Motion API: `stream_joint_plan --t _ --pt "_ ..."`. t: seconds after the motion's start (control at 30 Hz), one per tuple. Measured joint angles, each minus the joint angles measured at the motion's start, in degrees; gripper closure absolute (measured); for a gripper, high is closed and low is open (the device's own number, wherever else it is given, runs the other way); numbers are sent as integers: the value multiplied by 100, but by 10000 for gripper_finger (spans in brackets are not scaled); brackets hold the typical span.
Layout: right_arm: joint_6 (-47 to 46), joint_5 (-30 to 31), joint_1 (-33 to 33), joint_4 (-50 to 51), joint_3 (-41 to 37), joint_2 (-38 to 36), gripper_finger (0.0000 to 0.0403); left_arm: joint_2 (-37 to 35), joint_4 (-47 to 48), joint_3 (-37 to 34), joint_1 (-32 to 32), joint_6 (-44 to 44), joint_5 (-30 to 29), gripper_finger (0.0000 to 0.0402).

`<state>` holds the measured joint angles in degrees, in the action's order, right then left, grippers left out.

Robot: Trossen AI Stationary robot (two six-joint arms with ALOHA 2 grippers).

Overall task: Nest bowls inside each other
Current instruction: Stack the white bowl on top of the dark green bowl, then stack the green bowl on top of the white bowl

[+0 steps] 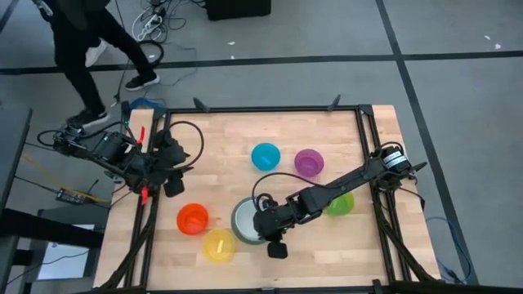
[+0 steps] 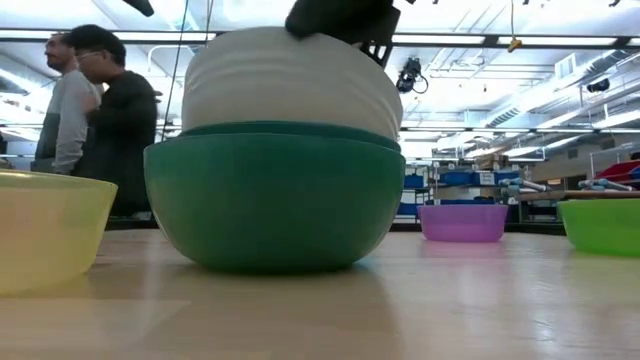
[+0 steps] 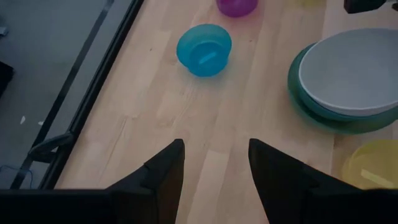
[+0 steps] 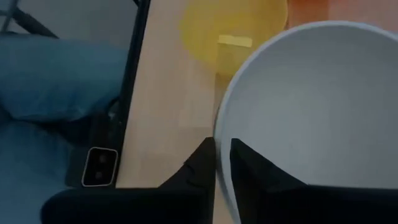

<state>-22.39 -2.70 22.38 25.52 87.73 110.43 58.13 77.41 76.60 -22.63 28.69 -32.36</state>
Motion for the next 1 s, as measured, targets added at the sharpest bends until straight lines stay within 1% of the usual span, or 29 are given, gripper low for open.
stream_joint_plan --t 0.13,0.3,0.47,0.57,0.63,0.77,0.83,0.9,0.97,1.0 --pt "105 -6 -69 -182 21 -19 382 0 1 0 2 -18 0 214" --pt "4 -451 -119 -154 -115 112 401 0 3 0 2 -15 0 214" --pt "-40 -307 -112 -76 -221 64 399 0 -2 0 1 15 -1 214" --pt "15 -249 -117 77 -93 59 401 0 -40 0 2 26 -1 214" --pt "41 58 -85 570 53 59 402 0 -88 0 2 27 0 214" --pt "-242 1477 105 2241 293 -111 402 0 -56 0 0 333 243 214" --pt "-643 2095 231 2977 300 -318 402 0 9 0 -35 513 445 214" --pt "-1146 2579 340 3640 304 -595 402 0 170 0 -120 715 527 214" --pt "-1830 2890 468 4447 306 -932 402 0 408 0 -228 971 551 214" --pt "-2268 2950 524 4868 306 -1110 402 0 569 0 -286 1120 553 214"
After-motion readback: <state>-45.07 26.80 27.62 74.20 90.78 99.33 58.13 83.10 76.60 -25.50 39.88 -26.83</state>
